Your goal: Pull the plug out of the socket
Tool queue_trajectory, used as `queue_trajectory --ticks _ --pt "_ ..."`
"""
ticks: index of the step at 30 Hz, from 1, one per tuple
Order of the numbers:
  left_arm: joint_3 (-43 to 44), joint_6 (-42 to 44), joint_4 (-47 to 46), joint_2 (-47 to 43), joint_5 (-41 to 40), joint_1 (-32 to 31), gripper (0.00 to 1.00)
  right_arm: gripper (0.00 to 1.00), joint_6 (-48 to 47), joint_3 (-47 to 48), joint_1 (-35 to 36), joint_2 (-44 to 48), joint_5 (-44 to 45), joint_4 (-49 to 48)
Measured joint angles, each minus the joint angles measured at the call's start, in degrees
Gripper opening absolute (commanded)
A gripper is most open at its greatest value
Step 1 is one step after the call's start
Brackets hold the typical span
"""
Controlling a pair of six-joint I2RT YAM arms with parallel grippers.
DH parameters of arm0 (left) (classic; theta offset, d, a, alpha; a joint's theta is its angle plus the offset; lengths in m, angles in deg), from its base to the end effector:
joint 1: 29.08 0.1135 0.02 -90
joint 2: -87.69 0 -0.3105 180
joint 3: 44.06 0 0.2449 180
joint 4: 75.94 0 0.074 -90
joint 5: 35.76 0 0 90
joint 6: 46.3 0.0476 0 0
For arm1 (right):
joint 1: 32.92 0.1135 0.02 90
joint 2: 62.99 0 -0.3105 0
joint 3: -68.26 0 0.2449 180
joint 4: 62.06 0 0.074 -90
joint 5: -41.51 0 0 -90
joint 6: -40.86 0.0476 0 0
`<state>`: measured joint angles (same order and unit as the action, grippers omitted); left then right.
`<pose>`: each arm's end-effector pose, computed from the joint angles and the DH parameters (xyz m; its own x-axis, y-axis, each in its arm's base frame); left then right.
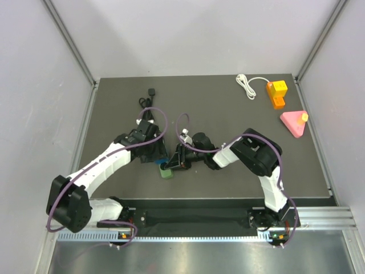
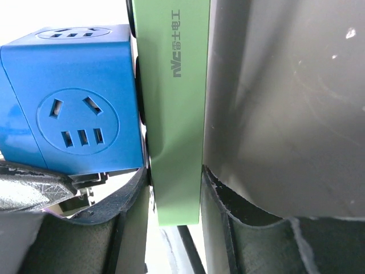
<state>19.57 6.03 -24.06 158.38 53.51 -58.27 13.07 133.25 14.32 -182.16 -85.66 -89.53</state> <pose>0.1951 -0.1083 0.2723 -0.8865 -0.2047 -0.4151 -0.0755 0.9488 -0.3067 0.2604 0.3240 0.1357 -0.9840 -0.0258 -0.1762 -0.1736 0.3594 0.9169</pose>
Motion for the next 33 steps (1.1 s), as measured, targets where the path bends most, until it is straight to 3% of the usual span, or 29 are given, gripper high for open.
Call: queue_trajectory --ticks 14,19,22,29,33 --pt "3.0 -0.2 1.8 -2.2 0.9 1.6 0.00 0.00 2.7 0.2 -0.4 1.6 0.0 -1.2" --pt "-5.4 -4.3 -7.7 -7.6 9.9 8.8 0.00 0.00 3.5 -0.3 -1.3 1.6 0.4 -1.6" --pt "-5.6 -4.8 -7.0 -7.4 11.6 10.2 0.00 0.00 3.3 -0.5 -1.3 1.3 1.0 -0.5" --pt "5.4 -0.2 -5.4 -8.3 10.3 9.1 0.00 0.00 -0.1 0.8 -2.7 0.7 2.2 5.5" --pt "7.0 0.7 -5.5 -9.6 10.4 8.6 0.00 0.00 -2.2 2.3 -2.8 1.0 2.9 8.3"
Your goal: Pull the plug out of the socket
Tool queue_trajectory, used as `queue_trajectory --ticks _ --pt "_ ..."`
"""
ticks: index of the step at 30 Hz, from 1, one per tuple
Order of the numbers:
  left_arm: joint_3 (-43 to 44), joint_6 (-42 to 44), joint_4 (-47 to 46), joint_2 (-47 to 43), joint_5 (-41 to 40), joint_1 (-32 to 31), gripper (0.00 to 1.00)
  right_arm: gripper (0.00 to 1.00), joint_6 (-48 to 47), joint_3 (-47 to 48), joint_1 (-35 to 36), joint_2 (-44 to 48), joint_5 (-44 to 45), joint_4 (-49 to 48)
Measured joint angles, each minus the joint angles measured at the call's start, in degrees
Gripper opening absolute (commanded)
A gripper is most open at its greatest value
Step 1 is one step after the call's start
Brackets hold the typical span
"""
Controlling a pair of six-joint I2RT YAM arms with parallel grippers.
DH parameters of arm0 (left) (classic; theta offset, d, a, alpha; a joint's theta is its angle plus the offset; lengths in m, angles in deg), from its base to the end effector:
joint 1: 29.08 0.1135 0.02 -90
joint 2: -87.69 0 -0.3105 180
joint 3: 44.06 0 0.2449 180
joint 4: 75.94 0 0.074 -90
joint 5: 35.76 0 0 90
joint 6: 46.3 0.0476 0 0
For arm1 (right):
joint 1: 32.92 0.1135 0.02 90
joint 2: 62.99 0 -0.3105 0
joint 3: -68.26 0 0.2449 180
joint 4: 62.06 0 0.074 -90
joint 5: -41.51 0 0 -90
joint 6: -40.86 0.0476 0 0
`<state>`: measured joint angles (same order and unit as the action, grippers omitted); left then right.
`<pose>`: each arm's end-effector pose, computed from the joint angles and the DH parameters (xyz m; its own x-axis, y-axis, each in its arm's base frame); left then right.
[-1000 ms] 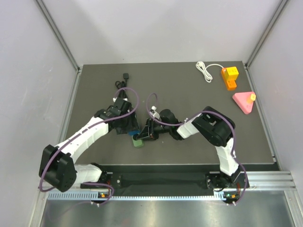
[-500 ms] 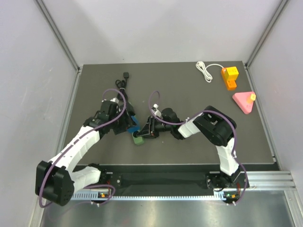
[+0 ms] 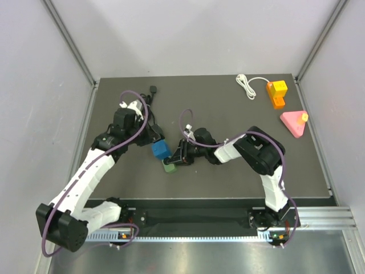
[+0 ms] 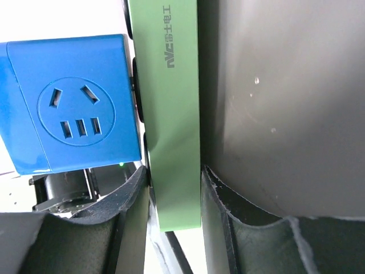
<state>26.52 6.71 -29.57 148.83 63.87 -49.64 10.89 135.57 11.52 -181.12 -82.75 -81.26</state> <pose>0.1923 -0.0806 0.3529 -0.7330 -0.3586 -0.5780 0.0381 0.8268 -0.5612 0.2794 0.3115 0.1381 -0.9848 0.0371 -0.1697 -0.1358 0.4451 0.8851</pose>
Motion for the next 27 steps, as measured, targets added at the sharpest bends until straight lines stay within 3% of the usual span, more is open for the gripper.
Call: queue_trajectory --ticks 1,2,3,4,6,8,17,27 --pt "0.0 0.2 0.4 0.3 0.1 0.0 0.07 0.00 -0.4 0.3 0.0 0.0 0.1 0.5" --pt "0.0 0.5 0.9 0.8 0.3 0.0 0.21 0.00 -0.8 0.5 0.0 0.0 0.1 1.0" --pt "0.0 1.2 1.4 1.6 0.5 0.0 0.47 0.00 -1.2 0.8 0.0 0.1 0.2 1.4" --pt "0.1 1.7 2.1 2.6 0.6 -0.1 0.62 0.00 -1.6 0.9 0.0 0.2 0.2 1.8" --pt "0.2 1.7 3.3 4.9 0.5 -0.1 0.84 0.00 -2.1 1.0 0.0 0.5 0.6 2.4" --pt "0.2 2.0 4.8 7.2 0.2 -0.2 0.95 0.00 -2.9 0.9 0.0 0.8 0.8 2.8" --pt "0.2 2.5 6.4 9.9 -2.3 -0.6 0.98 0.00 -5.5 0.9 0.0 1.9 1.8 4.5" --pt "0.2 2.4 4.2 19.8 -3.3 -1.2 0.96 0.00 -6.1 0.9 0.0 2.0 1.8 4.5"
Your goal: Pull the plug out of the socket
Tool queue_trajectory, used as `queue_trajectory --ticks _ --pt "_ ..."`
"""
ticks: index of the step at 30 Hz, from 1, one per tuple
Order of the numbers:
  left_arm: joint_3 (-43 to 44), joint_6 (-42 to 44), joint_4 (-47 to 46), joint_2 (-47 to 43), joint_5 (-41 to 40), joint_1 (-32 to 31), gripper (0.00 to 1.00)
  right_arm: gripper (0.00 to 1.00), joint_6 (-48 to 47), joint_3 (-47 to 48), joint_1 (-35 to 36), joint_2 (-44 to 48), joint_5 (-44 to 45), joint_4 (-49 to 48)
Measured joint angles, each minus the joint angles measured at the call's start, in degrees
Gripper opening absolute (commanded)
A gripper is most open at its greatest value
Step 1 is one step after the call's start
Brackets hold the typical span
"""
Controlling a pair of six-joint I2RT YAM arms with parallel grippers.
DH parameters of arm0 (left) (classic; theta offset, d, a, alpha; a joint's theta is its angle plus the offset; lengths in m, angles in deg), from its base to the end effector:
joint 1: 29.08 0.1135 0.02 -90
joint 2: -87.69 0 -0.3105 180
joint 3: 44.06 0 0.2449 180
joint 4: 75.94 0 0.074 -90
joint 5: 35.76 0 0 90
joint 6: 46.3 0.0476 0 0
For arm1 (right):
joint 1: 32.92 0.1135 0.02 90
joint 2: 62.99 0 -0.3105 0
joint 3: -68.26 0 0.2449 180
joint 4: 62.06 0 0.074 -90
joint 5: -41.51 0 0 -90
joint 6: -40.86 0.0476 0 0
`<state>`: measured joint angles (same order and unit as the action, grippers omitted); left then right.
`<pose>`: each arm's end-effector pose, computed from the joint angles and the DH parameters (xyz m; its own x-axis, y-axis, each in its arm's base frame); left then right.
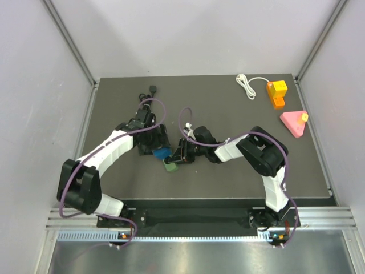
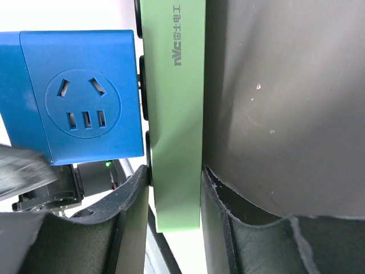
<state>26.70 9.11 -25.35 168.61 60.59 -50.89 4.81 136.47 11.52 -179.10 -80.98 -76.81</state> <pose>0.2500 -0.1057 0.2711 -0.9050 -0.2456 -0.3475 -0.1146 0.9271 -0.3568 0.2794 0.3098 0.1482 -0.9669 0.0070 -0.2552 -0.2208 0.4787 0.8498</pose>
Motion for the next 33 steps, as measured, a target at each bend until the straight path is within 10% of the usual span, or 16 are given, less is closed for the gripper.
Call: queue_trajectory --ticks 5,12,27,33 --pt "-0.1 -0.4 -1.4 3.2 0.2 0.0 0.74 0.00 -0.2 0.0 0.0 0.0 -0.1 0.0" --pt "-2.0 -1.5 -4.8 2.8 1.7 0.1 0.00 0.16 -0.3 0.1 -0.3 0.0 -0.7 0.4" --pt "-7.9 -4.3 -9.1 -2.5 2.0 0.3 0.00 0.40 -1.0 0.1 -0.3 -1.0 -3.7 -1.9" --pt "-8.1 -4.7 -8.7 -3.1 1.7 0.6 0.00 0.00 -0.9 1.6 -0.3 -2.0 -4.9 -0.7"
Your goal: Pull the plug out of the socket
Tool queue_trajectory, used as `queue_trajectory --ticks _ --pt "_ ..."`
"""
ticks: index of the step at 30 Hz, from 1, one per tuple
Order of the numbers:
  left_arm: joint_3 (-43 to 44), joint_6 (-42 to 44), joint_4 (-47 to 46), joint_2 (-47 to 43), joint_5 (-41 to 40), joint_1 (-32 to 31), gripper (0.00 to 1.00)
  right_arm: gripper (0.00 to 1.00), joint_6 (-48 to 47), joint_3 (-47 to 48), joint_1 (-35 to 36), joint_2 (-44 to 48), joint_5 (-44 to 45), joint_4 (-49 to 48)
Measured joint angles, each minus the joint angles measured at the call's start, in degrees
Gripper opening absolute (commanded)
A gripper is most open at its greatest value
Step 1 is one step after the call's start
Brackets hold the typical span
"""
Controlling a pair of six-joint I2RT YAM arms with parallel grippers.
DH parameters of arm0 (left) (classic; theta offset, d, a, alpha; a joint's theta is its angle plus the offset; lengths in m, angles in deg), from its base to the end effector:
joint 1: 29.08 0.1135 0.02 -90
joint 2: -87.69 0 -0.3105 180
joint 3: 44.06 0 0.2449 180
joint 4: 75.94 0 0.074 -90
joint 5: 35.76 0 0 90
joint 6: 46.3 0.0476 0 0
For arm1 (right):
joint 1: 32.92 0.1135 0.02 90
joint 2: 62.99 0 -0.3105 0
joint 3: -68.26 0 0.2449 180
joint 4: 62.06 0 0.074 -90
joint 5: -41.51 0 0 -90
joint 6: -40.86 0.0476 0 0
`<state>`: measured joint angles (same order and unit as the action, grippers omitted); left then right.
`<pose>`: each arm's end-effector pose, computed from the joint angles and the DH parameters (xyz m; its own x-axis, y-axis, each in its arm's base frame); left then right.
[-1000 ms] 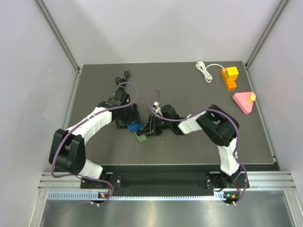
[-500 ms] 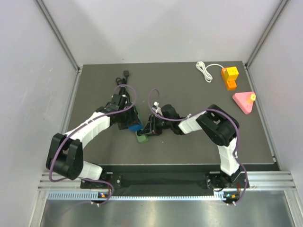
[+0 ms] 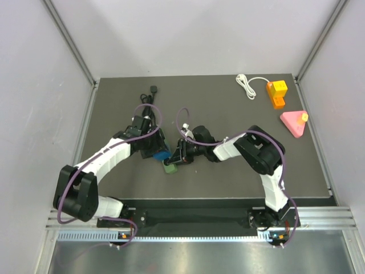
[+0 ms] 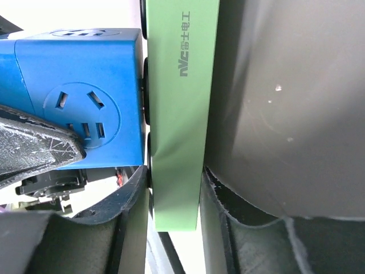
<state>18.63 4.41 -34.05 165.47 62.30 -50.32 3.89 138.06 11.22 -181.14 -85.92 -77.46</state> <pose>0.2369 -0.0992 0.2516 -0.8771 -0.3318 -0.3473 -0.1622 0.8852 -0.4361 0.2835 0.3154 0.1435 -0.9690 -0.0563 -0.2405 -0.2409 0.4317 0.8692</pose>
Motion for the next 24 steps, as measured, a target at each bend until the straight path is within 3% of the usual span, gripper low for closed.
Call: queue_trajectory --ticks 7,12,24 --pt "-0.3 -2.5 0.5 -0.7 1.0 1.2 0.00 0.00 -0.4 0.8 0.2 0.1 0.7 1.9" --pt "-2.0 -4.8 -0.3 -1.3 6.8 5.8 0.00 0.00 -0.7 0.8 0.6 0.3 2.0 2.1" --pt "3.6 1.3 7.3 -1.9 -2.4 -0.4 0.00 0.00 -2.1 1.8 1.4 0.2 2.2 2.0"
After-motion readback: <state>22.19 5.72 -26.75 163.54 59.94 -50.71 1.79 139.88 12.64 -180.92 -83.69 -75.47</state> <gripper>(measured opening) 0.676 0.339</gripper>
